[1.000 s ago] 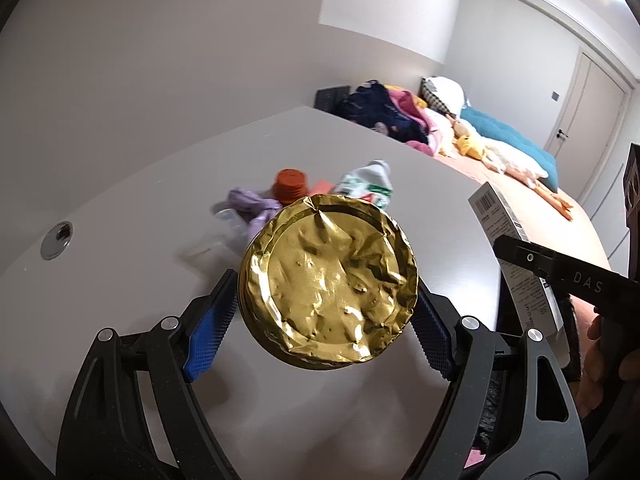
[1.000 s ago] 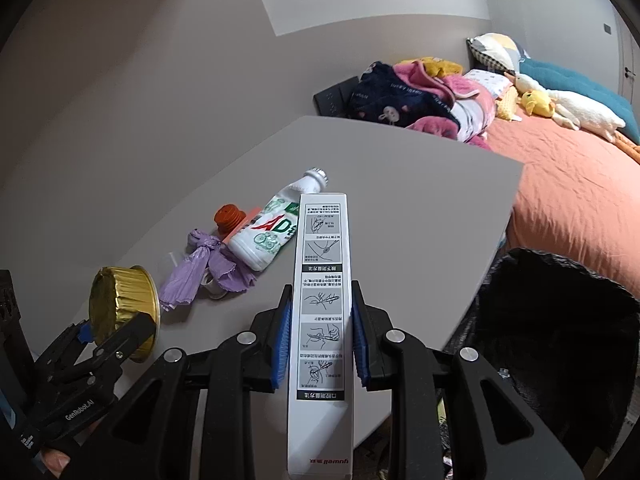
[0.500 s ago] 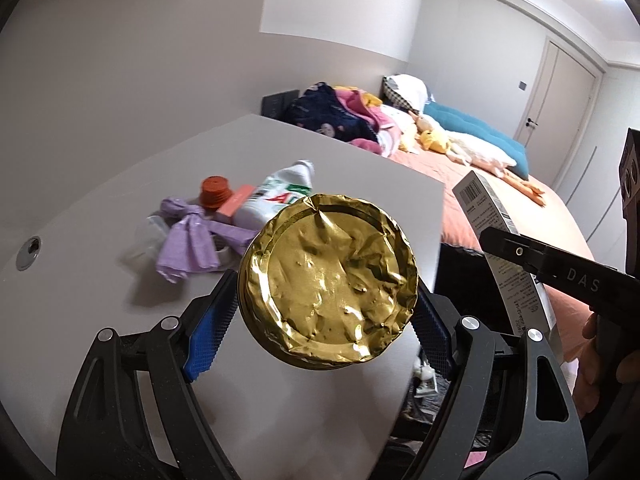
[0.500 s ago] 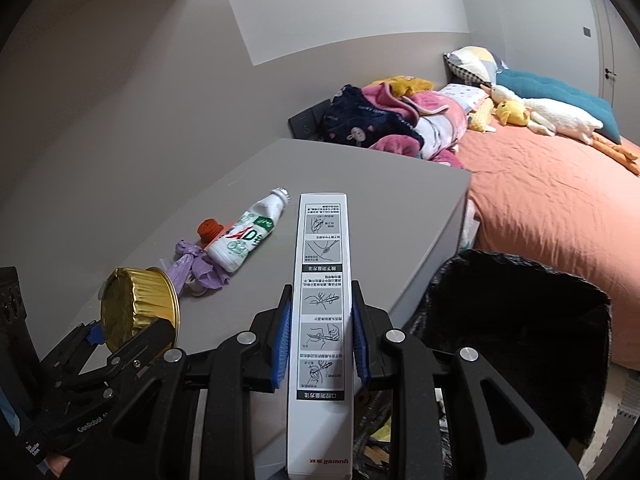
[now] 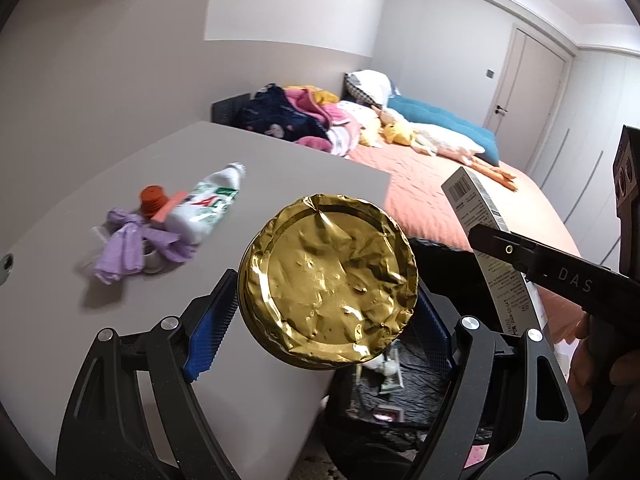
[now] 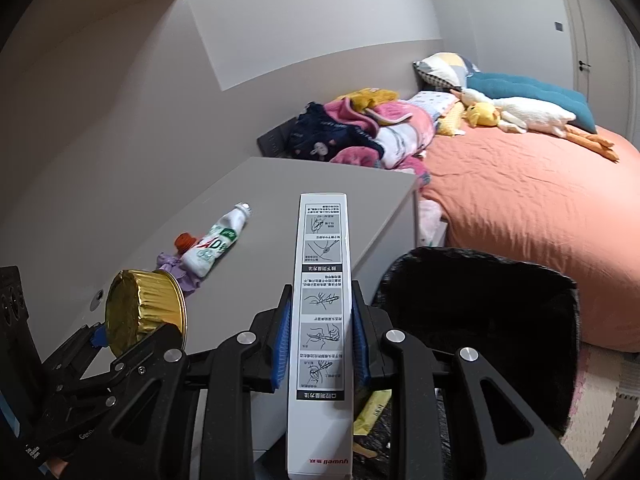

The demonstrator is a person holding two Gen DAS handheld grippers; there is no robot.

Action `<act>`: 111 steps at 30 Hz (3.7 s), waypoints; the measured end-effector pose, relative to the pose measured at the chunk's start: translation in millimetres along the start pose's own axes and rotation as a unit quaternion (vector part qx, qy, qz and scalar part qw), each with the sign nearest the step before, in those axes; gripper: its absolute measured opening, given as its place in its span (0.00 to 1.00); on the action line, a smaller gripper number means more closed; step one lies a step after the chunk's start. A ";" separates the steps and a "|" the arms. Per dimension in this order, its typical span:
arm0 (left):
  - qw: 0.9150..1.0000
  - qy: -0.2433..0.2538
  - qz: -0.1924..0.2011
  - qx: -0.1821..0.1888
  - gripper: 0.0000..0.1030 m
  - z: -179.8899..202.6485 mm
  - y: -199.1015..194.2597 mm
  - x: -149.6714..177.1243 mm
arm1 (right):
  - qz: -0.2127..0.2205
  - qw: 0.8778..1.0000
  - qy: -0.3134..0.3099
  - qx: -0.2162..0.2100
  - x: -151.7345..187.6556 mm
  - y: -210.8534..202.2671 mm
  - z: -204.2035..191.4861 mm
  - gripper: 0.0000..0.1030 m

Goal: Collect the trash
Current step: 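Carry the gold tin and white box over the bin, then open both tools to drop the gold tin and white box into the bin, then move both tools back to the table toward the clear cup and white bottle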

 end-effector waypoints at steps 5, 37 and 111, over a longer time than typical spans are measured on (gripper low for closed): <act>1.000 0.016 -0.004 0.017 0.76 22.5 4.5 1.8 | 0.007 1.000 0.013 0.015 0.5 -12.4 22.2 0.27; 0.990 0.079 -0.073 0.088 0.94 109.7 58.9 17.4 | 0.064 0.987 0.085 0.118 -4.1 -67.4 129.2 0.73; 0.985 -0.107 -0.051 -0.125 0.94 -170.3 36.6 -0.3 | -0.048 0.998 -0.014 -0.031 -10.5 139.2 -82.1 0.73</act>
Point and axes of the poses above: each gripper's, at about its wrist camera, not at the fingertips, and y roughly the way its jaws point, z to its right, x to its underside, the point moved 2 cm from there along y, roughly the way its jaws point, and after that the axes turned 6 degrees about z, right-handed, at the moved point
